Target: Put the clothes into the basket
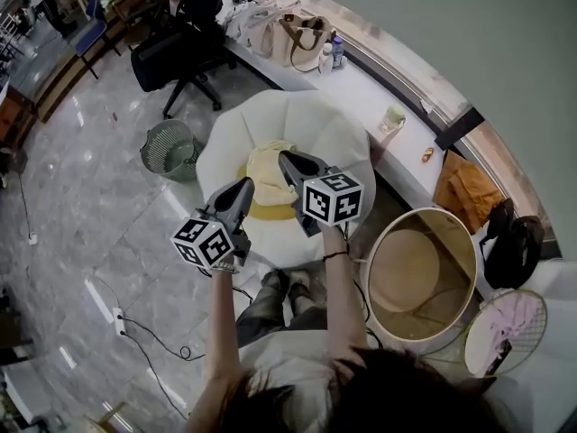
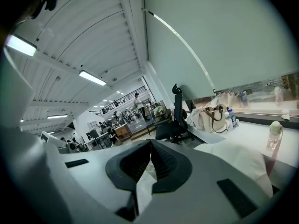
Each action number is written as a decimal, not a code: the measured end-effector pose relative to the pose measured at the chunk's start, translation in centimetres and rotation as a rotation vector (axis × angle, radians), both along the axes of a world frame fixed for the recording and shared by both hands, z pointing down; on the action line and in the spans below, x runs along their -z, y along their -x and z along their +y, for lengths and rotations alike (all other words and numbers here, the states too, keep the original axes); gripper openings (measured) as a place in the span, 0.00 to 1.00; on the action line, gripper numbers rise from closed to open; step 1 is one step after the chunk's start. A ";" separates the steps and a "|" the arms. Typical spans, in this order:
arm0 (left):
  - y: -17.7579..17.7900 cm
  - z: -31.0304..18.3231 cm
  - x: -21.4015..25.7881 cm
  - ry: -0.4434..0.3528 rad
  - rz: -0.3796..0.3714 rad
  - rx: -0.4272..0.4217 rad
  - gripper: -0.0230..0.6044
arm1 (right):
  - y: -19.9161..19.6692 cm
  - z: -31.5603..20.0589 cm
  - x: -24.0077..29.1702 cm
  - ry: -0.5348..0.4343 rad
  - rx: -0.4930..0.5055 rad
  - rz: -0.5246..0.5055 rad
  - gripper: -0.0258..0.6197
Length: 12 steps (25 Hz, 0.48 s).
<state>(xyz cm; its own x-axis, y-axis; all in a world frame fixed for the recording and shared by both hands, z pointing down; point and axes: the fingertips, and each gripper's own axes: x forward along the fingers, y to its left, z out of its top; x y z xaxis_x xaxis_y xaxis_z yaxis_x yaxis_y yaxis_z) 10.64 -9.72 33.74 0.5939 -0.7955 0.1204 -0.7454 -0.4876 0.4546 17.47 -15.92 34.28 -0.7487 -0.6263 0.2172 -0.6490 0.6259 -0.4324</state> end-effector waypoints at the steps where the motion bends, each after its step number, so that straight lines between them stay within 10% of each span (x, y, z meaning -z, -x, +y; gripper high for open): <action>1: 0.2 -0.3 -0.4 0.009 0.001 -0.005 0.05 | 0.1 -0.5 -0.3 0.007 -0.009 -0.003 0.05; 12: 2.8 -3.7 -4.9 0.079 0.019 -0.036 0.05 | 3.0 -3.4 -5.6 0.118 -0.012 -0.012 0.05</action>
<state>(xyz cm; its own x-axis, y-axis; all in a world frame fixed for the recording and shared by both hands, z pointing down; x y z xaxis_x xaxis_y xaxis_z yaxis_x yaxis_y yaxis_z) 7.84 -13.38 38.64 0.6246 -0.7621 0.1706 -0.7189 -0.4758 0.5067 14.49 -19.36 39.90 -0.7444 -0.6056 0.2813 -0.6505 0.5625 -0.5103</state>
